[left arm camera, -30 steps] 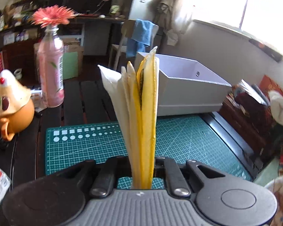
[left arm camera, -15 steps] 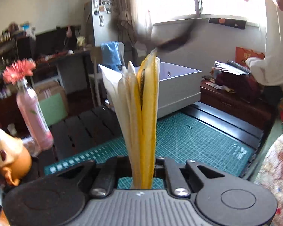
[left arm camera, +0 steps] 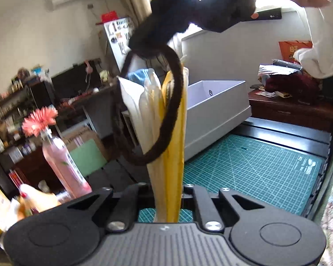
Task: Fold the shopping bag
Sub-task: 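Loop the elastic band over the end of the bag strip with the right gripper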
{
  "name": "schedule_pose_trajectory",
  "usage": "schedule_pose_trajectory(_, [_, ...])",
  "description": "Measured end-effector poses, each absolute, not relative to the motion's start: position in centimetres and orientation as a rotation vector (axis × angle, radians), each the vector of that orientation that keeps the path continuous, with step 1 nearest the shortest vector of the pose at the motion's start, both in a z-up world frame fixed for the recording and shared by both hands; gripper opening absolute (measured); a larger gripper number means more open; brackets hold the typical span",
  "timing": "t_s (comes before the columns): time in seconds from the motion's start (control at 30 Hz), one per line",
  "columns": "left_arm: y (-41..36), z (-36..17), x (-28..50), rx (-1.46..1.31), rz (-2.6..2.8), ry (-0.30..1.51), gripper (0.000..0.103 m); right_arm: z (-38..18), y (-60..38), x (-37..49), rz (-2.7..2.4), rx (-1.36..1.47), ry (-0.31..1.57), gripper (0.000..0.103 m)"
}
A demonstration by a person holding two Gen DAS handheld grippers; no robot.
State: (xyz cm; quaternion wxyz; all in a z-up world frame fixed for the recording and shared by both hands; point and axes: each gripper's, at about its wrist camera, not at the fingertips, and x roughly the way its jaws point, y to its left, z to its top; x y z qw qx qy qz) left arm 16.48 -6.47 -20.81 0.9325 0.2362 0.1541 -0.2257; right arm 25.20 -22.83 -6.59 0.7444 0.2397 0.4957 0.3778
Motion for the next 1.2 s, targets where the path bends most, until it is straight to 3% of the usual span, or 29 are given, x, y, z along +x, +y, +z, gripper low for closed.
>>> schedule_pose_trajectory(0.37, [-6.3,-20.8,16.4,0.499,-0.475,0.307,0.009,-6.3,-24.0,24.3,0.765,0.413,1.109,0.002])
schedule_pose_trajectory(0.53, [-5.7,-20.3,16.2,0.466,-0.538,0.310,0.009,-5.9,-23.2,23.5,0.719,0.237,1.091,0.002])
schedule_pose_trajectory(1.2, [-6.9,-20.9,13.6,0.588,-0.515,0.154,0.007,-5.4,-22.0,22.9,0.541,-0.018,0.972,0.002])
